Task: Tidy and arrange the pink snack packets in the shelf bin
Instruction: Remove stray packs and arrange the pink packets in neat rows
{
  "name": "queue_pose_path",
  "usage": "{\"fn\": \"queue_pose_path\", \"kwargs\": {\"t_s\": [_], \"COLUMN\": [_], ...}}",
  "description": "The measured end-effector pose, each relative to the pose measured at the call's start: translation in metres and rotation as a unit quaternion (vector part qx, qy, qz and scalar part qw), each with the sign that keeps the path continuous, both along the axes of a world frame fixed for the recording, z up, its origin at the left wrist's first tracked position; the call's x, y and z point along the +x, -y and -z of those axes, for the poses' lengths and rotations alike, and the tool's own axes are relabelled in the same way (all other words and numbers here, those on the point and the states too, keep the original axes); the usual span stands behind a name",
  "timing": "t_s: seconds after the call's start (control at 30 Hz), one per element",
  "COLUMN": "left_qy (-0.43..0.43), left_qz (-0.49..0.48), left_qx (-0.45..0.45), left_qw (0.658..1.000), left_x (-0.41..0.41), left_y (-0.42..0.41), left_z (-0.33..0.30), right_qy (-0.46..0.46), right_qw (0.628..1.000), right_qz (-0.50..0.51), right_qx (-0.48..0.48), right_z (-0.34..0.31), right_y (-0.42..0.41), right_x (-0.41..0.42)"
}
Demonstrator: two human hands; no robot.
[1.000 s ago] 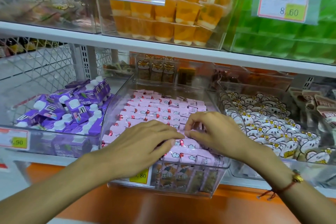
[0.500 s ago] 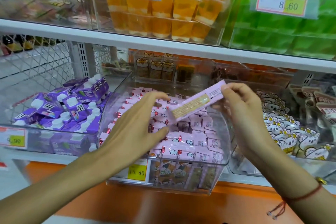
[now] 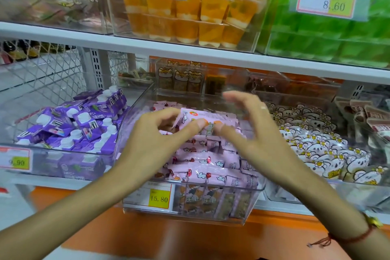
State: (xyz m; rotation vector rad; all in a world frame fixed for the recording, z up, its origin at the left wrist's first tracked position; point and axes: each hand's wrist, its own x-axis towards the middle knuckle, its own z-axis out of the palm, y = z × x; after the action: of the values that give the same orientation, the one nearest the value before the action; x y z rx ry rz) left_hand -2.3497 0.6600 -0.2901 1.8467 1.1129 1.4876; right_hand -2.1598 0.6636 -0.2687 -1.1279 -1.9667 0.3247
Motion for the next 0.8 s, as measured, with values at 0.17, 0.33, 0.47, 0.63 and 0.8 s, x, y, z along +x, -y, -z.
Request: {"fn": "queue_pose_path", "kwargs": {"t_s": [0.17,0.33,0.47,0.63,0.8], "left_qy": [-0.01,-0.062,-0.346,-0.456,-0.445], "left_qz": [-0.019,0.018,0.048,0.061,0.059], "left_qx": [-0.009,-0.042,-0.004,-0.001,-0.003], "left_qw": [1.0,0.997,0.937,0.888,0.894], "left_x": [0.001,-0.003,-0.005,-0.008,-0.009], "left_y": [0.002,-0.004,-0.004,-0.009,-0.013], "left_z": [0.002,0.012,0.022,0.02,0.022], "right_qy": [0.109,-0.083,-0.148,-0.089,0.042], "right_qw": [0.99,0.993,0.986,0.994,0.997], "right_qz": [-0.017,0.057,0.08,0.07,0.05], "right_qx": [0.087,0.063,-0.003,0.007,-0.045], "right_z": [0.004,-0.001,0.005,0.01,0.013], "right_y": [0.0,-0.015,-0.027,-0.028,-0.025], "right_x": [-0.009,0.005,0.015,0.016,0.012]}}
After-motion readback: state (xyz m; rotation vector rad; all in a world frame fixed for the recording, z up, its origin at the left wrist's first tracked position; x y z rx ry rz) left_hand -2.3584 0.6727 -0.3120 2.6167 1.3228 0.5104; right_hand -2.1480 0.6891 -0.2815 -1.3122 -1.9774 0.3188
